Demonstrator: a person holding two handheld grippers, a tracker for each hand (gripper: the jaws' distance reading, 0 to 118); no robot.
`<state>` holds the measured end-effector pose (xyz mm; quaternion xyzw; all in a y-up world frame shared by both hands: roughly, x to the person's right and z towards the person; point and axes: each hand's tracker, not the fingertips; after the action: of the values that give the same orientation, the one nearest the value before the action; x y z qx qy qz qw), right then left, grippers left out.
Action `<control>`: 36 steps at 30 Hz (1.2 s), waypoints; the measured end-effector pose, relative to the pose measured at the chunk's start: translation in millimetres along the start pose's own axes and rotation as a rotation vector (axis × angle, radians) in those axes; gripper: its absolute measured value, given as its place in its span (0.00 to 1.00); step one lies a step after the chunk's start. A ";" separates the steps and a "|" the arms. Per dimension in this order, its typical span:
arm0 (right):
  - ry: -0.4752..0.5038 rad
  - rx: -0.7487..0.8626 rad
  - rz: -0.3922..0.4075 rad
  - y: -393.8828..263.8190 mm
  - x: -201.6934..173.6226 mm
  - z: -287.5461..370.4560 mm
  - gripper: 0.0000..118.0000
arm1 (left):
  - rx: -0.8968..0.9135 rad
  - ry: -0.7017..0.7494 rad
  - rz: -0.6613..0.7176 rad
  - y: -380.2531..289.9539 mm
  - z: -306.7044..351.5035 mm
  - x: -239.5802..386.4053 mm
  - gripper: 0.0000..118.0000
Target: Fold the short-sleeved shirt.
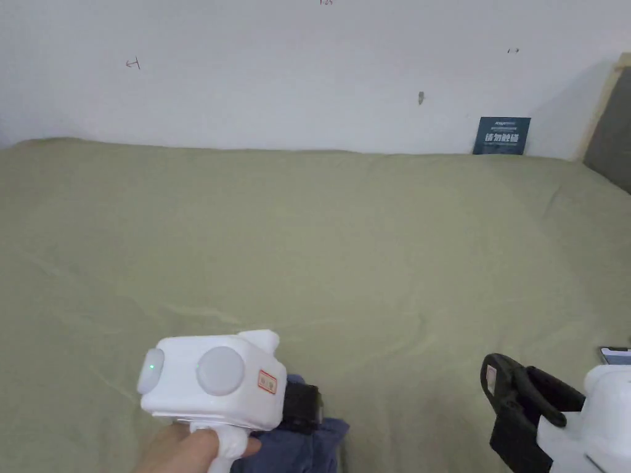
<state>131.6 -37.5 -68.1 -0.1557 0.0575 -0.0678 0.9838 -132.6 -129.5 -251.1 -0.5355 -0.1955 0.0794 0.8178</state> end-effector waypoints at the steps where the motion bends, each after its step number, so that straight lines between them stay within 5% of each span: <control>1: -0.003 -0.009 0.001 -0.5 0.1 0.3 0.00 | -0.020 -0.005 -0.016 -0.4 -9.9 6.8 1.00; 7: -0.016 -0.038 0.005 -8.3 4.9 5.2 0.00 | 0.038 -0.129 0.106 -1.1 8.9 -19.5 0.97; 8: -0.017 -0.044 -0.003 -9.5 6.1 4.4 0.00 | 0.063 -0.152 0.110 -4.7 17.2 -28.9 0.88; 11: -0.015 -0.058 -0.025 -14.6 6.9 2.0 0.00 | 0.088 -0.184 0.145 -18.1 35.5 -56.3 0.00; 18: -0.013 -0.108 -0.060 -31.2 0.0 -5.3 0.00 | -0.088 -0.349 0.216 -60.8 -6.9 -69.4 0.01; 23: -0.034 -0.185 -0.072 -51.3 -2.4 -4.3 0.00 | -0.099 -0.296 0.151 -79.3 -58.6 -72.3 0.01; 28: -0.011 -0.271 -0.095 -66.7 -6.6 -16.4 0.00 | -0.082 -0.351 0.157 -68.9 -30.3 -77.1 0.01; 36: 0.391 -0.481 -0.185 -88.0 -47.8 -133.3 0.00 | 0.068 -0.322 0.164 -54.1 59.3 -125.9 0.01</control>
<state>56.5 -153.0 -162.0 -0.3724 0.2453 -0.1703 0.8787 -275.5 -144.5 -210.8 -0.5023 -0.2765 0.2370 0.7843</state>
